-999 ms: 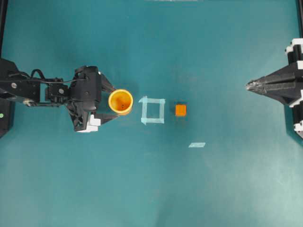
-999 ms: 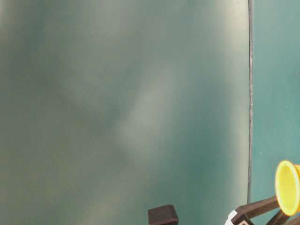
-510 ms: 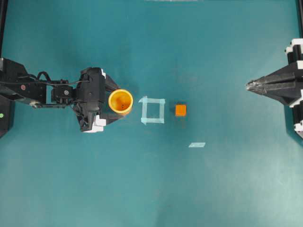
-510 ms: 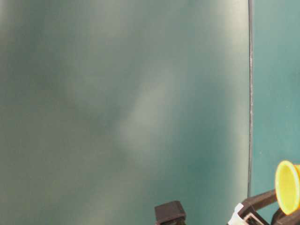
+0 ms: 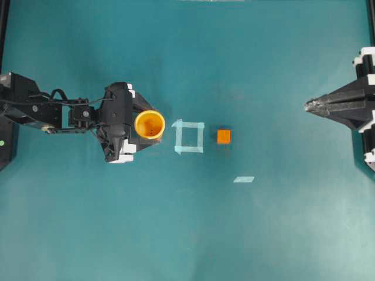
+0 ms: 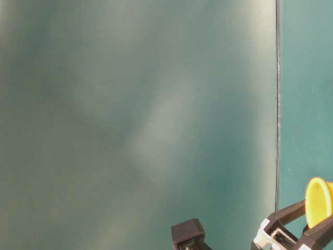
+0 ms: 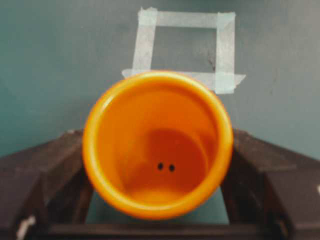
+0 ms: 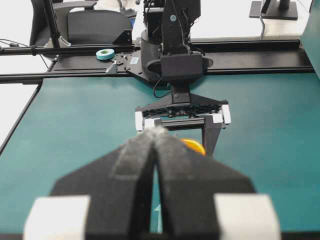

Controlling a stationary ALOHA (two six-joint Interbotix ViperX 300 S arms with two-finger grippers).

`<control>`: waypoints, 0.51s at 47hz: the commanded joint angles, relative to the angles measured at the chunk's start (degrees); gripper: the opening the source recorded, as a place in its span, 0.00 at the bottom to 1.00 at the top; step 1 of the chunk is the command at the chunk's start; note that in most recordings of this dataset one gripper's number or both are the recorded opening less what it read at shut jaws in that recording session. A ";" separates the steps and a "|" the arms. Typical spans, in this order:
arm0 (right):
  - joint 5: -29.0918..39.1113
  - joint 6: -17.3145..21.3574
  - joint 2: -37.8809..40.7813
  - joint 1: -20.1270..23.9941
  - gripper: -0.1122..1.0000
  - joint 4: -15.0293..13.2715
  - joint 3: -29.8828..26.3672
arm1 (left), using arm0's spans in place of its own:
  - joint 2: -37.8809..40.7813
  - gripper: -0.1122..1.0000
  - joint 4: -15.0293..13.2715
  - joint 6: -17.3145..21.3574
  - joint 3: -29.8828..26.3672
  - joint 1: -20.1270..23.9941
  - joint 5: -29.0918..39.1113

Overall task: Move the cup to the right with left arm.
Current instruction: 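Close the left gripper on the orange cup, then lift and carry the orange cup rightward over the tape square and cube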

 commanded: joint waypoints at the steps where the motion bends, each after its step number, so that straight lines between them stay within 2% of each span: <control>1: -0.18 0.09 0.35 0.09 0.09 0.09 -1.85 | -1.05 0.71 0.00 0.09 -0.26 -0.09 -0.97; 13: -0.09 0.00 0.35 0.09 0.09 0.09 -1.85 | -3.08 0.71 0.00 0.79 -0.88 -1.49 -0.70; 24: -0.09 0.00 0.35 0.09 0.09 0.09 -1.85 | -7.21 0.71 0.00 0.88 -3.43 -1.67 5.71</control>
